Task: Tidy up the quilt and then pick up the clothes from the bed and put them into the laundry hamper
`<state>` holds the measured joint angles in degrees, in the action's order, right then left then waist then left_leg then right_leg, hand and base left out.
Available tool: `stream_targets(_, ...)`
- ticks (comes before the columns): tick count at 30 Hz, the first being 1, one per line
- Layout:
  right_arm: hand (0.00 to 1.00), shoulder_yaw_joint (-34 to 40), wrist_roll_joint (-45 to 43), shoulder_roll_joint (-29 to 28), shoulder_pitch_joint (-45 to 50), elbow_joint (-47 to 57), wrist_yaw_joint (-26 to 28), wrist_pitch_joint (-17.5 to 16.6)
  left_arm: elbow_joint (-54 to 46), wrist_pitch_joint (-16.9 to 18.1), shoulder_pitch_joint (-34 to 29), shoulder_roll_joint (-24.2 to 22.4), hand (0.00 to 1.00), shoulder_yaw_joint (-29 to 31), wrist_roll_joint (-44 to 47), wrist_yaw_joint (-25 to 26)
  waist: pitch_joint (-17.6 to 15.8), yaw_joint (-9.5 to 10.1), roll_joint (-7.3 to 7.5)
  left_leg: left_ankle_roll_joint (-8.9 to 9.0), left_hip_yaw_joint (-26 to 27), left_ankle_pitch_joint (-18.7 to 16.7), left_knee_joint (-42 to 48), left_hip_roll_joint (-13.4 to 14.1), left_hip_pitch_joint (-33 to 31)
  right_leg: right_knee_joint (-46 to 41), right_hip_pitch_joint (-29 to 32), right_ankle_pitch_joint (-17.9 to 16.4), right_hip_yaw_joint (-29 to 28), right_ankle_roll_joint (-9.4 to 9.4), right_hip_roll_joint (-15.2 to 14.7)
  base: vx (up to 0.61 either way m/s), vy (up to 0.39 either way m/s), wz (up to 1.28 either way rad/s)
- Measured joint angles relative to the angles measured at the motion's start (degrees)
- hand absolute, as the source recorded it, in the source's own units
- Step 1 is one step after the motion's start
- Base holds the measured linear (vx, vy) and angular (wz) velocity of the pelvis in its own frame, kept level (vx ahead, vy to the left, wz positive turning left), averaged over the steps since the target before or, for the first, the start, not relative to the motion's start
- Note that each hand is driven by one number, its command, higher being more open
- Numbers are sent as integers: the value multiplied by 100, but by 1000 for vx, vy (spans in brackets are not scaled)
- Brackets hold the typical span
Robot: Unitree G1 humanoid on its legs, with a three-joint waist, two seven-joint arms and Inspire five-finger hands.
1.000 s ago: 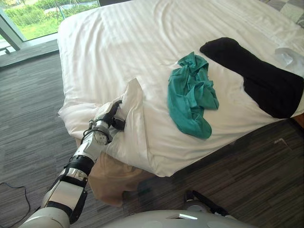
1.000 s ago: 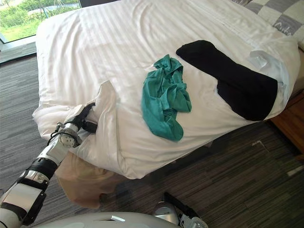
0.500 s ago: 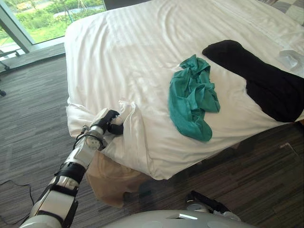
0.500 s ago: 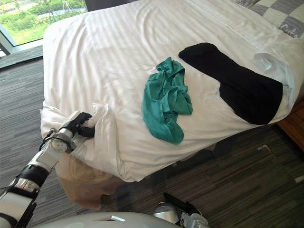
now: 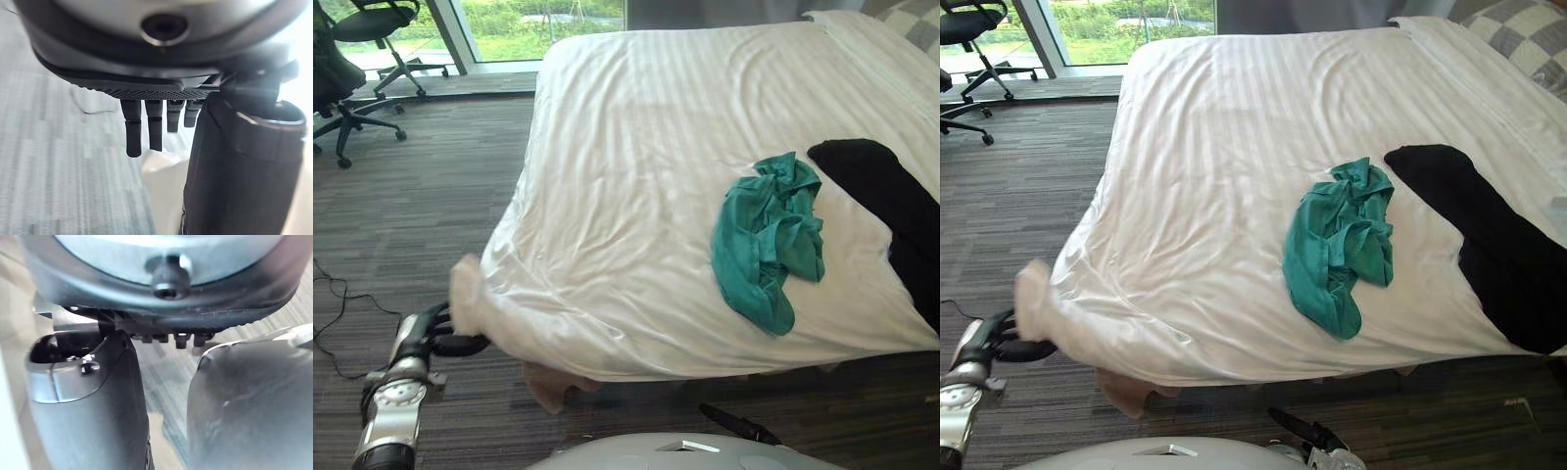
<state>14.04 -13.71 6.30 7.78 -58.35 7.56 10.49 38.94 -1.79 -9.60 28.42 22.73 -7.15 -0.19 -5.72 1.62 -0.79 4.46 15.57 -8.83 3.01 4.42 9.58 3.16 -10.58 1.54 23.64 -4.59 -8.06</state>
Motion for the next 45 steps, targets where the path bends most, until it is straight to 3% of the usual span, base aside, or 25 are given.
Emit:
stream_targets(4,100,133,-2,-59,11,-23,114,-7,849,-485,-135,-317,100,1606,386,686,35,166,44,-2,-34,2,5,7,0,-5,-46,-4,123,2,3,-60,-36,8)
stream_targets(7,100,368,-11,-59,75,-55,85,87,1038,-561,-352,-325,100,2658,1250,1145,92,329,-23,-28,-89,20,-31,4,-23,-5,-42,-7,162,2,4,-87,-37,10)
stream_targets(9,100,570,-36,-41,104,-53,16,230,1058,-506,-566,-365,100,3095,2006,1244,203,354,-100,-32,-140,82,-108,-16,-38,-3,-35,-8,254,0,-8,-87,-32,16)
stream_targets(13,100,899,-325,-49,212,-52,-184,396,1136,-43,-670,-792,100,3469,2263,998,373,458,-135,-42,-192,366,-510,-132,-10,0,60,-121,315,-45,-78,-119,-38,11)
stream_targets(18,100,1379,-931,-186,273,-52,-455,428,1356,498,-634,-1908,100,3068,2220,536,456,427,-81,-60,-87,573,-811,-134,57,-12,153,-164,313,-41,-70,-127,-36,-5)
stream_targets(22,100,1574,-1437,-400,310,-37,-1121,590,1489,687,-610,-2736,100,1930,1763,474,541,345,53,6,169,504,-813,-83,160,-17,161,-170,108,-29,-25,-38,-3,-25)
stream_targets(23,0,1678,-1488,-451,288,-26,-1262,588,1517,690,-580,-2862,100,1718,1761,475,540,294,87,20,225,492,-813,-73,188,-18,161,-169,55,-28,-10,-15,-2,-33)
stream_targets(27,0,2233,-1421,-436,262,-10,-1657,590,1701,696,-308,-3054,100,1164,1749,336,543,270,159,62,445,452,-812,-42,302,-21,170,-154,-138,-47,33,36,4,-28)
stream_targets(31,0,2611,-890,-283,167,264,-1756,276,1698,790,-163,-2948,100,856,1598,319,552,226,196,100,543,415,-804,-53,325,-15,194,-153,-226,-47,33,87,13,-11)
stream_targets(36,0,2598,-497,185,-496,526,-1624,-534,1698,683,-160,-2666,100,439,1779,338,444,120,170,110,627,387,-783,-83,405,-15,162,-148,-324,-43,15,60,3,-8)
stream_targets(38,0,2379,-264,626,-898,639,-1315,-1014,1698,651,-183,-2549,100,109,1783,291,424,115,163,86,595,337,-781,-85,404,-13,163,-148,-322,-44,15,10,-7,2)
stream_targets(42,0,1520,-228,1644,-1214,1589,-409,-1229,1611,588,-356,-2457,100,-385,1801,230,415,36,161,41,445,271,-761,-114,351,-9,183,-141,-298,-54,4,10,-9,10)
stream_targets(43,0,1176,-232,1933,-1216,2357,-107,-1232,1454,506,-531,-2429,100,-578,1803,212,400,-37,171,21,409,207,-619,-116,258,-10,207,-134,-296,-66,1,17,-28,7)
stream_targets(44,0,1163,-234,1946,-1216,2425,-84,-1231,1437,497,-547,-2428,100,-593,1804,213,399,-39,168,19,408,203,-609,-116,253,-10,207,-133,-296,-68,0,9,-35,-1)
stream_targets(45,0,938,-251,2155,-1220,3938,400,-1227,1096,271,-804,-2419,100,-834,1813,218,322,-141,175,-8,344,136,-435,-118,162,-10,230,-121,-308,-86,-31,11,-33,-3)
